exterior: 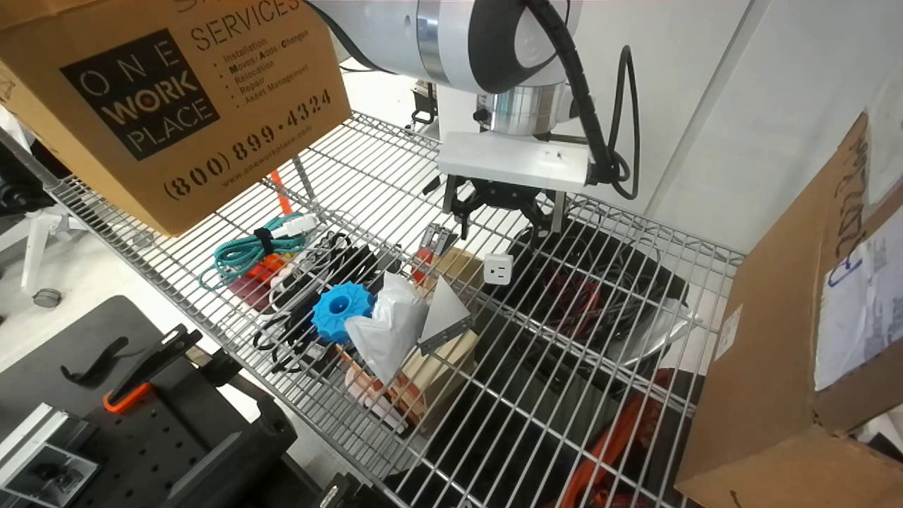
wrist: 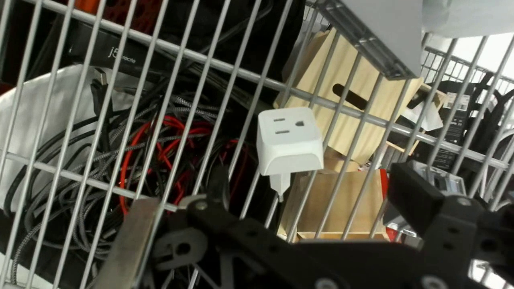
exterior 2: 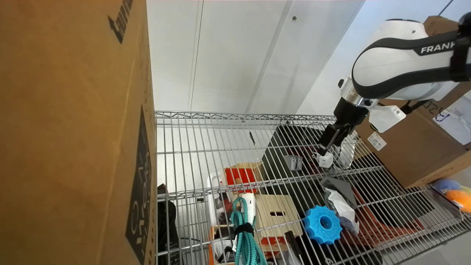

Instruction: Move the charger head

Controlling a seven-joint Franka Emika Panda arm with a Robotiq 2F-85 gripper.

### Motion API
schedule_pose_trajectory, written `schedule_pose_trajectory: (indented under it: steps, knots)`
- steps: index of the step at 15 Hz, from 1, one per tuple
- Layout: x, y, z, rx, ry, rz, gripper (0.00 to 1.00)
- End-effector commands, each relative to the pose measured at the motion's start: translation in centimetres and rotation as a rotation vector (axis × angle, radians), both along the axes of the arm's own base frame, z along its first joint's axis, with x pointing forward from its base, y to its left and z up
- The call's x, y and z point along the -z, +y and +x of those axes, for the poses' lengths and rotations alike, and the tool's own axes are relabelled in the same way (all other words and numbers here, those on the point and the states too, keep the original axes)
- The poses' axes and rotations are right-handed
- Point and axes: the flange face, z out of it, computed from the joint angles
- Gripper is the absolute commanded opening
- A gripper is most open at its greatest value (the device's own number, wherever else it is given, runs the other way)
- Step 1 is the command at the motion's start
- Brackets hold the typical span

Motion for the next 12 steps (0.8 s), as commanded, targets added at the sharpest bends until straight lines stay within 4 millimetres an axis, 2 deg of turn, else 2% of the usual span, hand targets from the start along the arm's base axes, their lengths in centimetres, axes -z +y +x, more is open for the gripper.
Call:
schedule_pose_trajectory:
  steps: [1,8,9,11,12]
  knots:
    - [0.9,-0.6,1.0,-0.002,0.029,0.026,1.00]
    - [4.1,-0.6,0.8,-0.004,0.104,0.053,0.98]
    - [4.6,-0.6,0.8,-0.004,0.111,0.055,0.74]
    - [4.9,-0.8,0.9,0.003,0.115,0.053,0.71]
    - [5.0,-0.9,1.0,0.006,0.115,0.054,0.62]
